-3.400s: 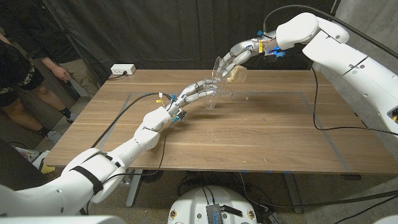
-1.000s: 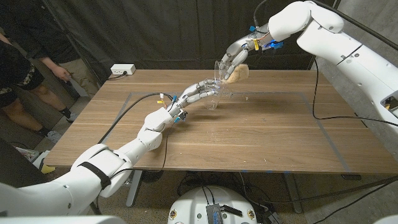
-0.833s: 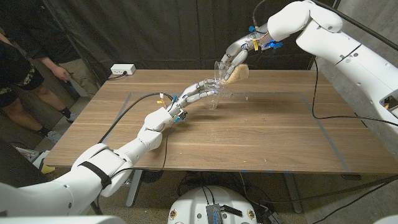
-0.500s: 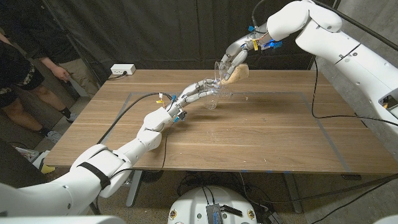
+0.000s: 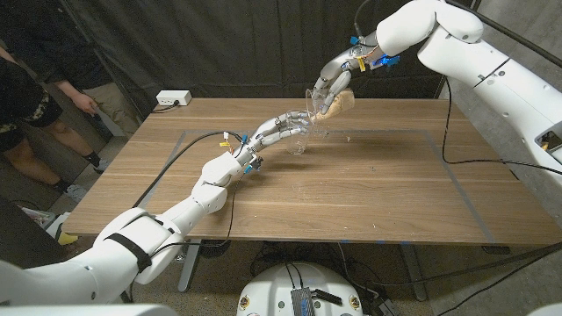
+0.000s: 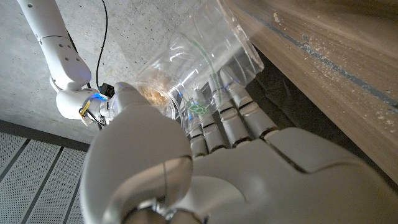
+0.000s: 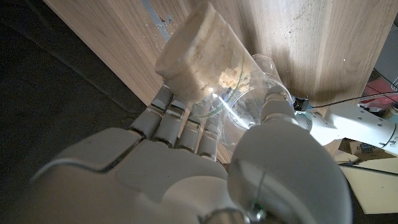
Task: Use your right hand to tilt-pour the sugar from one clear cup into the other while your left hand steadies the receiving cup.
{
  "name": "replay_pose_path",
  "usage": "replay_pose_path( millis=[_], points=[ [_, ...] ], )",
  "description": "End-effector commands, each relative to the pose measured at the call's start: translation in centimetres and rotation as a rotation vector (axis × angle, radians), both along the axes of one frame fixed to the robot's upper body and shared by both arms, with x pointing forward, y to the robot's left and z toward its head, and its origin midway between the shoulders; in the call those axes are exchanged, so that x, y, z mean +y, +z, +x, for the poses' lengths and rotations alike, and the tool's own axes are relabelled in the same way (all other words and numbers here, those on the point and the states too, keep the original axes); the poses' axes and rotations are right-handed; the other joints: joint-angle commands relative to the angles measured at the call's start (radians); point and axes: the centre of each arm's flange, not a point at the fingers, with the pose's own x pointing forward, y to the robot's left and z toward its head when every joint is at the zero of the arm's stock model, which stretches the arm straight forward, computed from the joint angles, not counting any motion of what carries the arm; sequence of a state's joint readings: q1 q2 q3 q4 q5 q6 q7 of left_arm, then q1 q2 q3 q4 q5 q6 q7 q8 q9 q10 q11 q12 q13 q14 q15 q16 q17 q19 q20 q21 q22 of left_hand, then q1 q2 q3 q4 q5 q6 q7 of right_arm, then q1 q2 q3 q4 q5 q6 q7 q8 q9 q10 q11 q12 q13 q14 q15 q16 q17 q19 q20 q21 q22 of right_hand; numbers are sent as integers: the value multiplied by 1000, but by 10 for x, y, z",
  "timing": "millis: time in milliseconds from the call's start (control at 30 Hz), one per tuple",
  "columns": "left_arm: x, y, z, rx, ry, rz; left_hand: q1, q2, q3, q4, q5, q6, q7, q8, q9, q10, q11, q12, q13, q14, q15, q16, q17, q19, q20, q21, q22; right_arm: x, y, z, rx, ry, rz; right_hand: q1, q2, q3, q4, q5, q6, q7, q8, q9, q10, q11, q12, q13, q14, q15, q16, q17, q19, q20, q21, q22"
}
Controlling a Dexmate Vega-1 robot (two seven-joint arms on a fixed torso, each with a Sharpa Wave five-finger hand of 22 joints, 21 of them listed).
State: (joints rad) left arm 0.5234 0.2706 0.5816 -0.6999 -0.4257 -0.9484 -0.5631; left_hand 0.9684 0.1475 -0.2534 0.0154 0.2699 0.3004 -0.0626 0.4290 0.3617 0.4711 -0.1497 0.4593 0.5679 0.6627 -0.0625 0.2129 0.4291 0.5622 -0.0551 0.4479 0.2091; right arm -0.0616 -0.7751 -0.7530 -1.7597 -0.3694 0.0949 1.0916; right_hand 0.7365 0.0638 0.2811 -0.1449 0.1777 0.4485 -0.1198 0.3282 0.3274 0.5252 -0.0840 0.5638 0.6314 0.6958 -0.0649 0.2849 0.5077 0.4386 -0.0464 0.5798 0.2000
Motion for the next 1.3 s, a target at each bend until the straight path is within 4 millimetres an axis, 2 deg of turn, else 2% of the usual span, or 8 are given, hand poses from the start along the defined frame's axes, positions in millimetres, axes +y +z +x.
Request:
replay_pose_path(
  millis=[33,1067,1100,1300],
  points=[
    [0,0,0,2,1,0,4,1,0,5,6,6,2,6,3,4,-1,5,3,8,-139,-3,4,-6,-58,9,2,2,0,0,-27,-5,-59,0,11,-2,1,4,14,-11,2,3,8,-7,3,3,11,-171,-1,4,1,-89,0,3],
    [-5,-2,6,13,-13,-11,11,2,-1,9,6,6,1,6,4,6,-4,6,3,10,-140,-3,4,-8,-58,14,2,6,5,-3,-40,-14,-129,6,14,-1,0,5,26,-10,1,7,21,-4,5,3,21,-171,1,11,4,-90,0,3],
    [-5,-2,6,14,-14,-12,12,2,0,9,6,5,2,6,4,4,-4,6,3,8,-141,-4,4,-8,-57,14,2,6,5,-3,-40,-15,-133,6,14,-1,0,5,26,-10,1,7,22,-9,5,3,22,-171,1,11,5,-90,0,3],
    [-6,-2,7,18,-16,-15,14,2,0,10,6,8,1,7,4,5,-3,6,4,7,-139,-4,5,-7,-57,15,1,5,6,-3,-40,-25,-152,7,13,-1,-1,5,27,-11,1,7,23,-3,4,2,23,-171,1,12,6,-90,0,3]
  ],
)
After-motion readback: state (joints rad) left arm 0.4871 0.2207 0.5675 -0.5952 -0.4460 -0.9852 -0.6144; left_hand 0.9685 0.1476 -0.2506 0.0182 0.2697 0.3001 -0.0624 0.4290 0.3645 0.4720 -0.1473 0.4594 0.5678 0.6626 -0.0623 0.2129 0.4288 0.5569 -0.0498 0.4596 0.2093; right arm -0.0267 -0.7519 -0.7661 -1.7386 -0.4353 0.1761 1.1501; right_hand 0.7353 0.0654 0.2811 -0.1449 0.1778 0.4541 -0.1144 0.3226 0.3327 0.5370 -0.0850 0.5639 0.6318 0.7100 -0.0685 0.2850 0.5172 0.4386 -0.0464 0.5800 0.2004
